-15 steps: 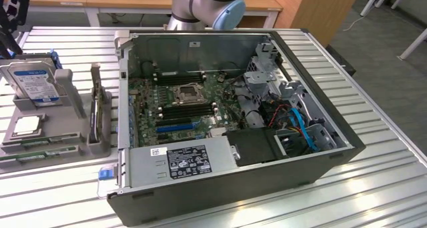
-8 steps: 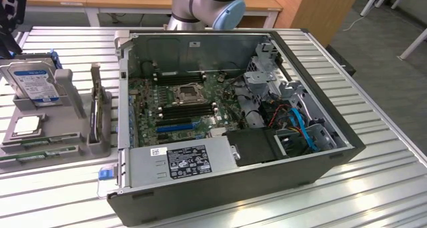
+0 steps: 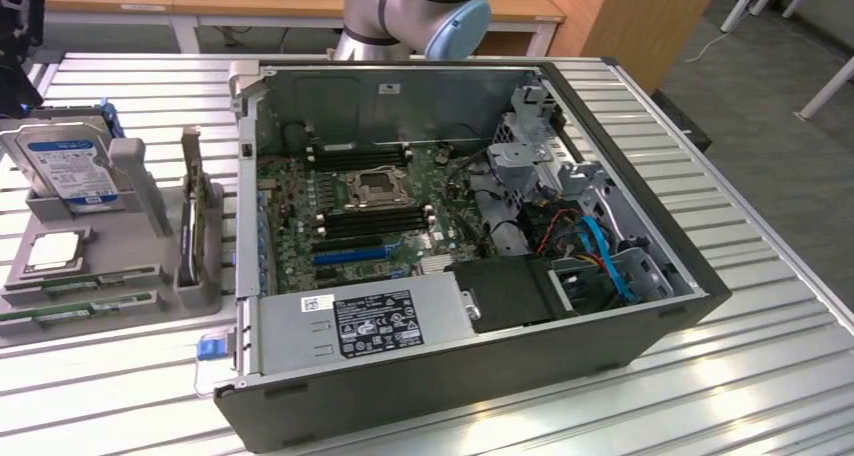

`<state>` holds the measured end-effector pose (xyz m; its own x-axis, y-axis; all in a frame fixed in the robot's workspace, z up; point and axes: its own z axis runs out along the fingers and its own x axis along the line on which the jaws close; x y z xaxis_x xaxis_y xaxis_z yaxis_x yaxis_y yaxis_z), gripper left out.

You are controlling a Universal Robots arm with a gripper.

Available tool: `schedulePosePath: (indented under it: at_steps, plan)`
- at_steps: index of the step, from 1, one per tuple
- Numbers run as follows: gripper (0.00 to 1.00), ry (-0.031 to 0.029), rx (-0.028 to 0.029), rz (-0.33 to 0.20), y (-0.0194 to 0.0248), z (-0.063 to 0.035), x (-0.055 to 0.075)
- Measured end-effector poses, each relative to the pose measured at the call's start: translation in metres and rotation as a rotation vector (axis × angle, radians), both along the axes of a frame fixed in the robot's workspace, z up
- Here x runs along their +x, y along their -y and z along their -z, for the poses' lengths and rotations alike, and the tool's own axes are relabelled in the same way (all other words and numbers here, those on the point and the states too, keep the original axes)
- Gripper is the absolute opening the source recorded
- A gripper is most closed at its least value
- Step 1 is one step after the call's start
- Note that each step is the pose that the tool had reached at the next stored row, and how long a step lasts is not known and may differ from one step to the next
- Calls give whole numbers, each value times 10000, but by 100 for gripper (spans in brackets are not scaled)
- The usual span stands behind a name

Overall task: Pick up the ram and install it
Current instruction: 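Pick up the ram and move it above insertion slot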

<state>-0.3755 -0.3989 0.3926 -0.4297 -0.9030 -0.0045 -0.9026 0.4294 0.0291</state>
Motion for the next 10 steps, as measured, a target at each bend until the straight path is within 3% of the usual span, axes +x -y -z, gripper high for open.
schedulePosePath:
  at_steps: [10]
  plan:
    - [24, 0, 0, -1826, 0, 0, 0]
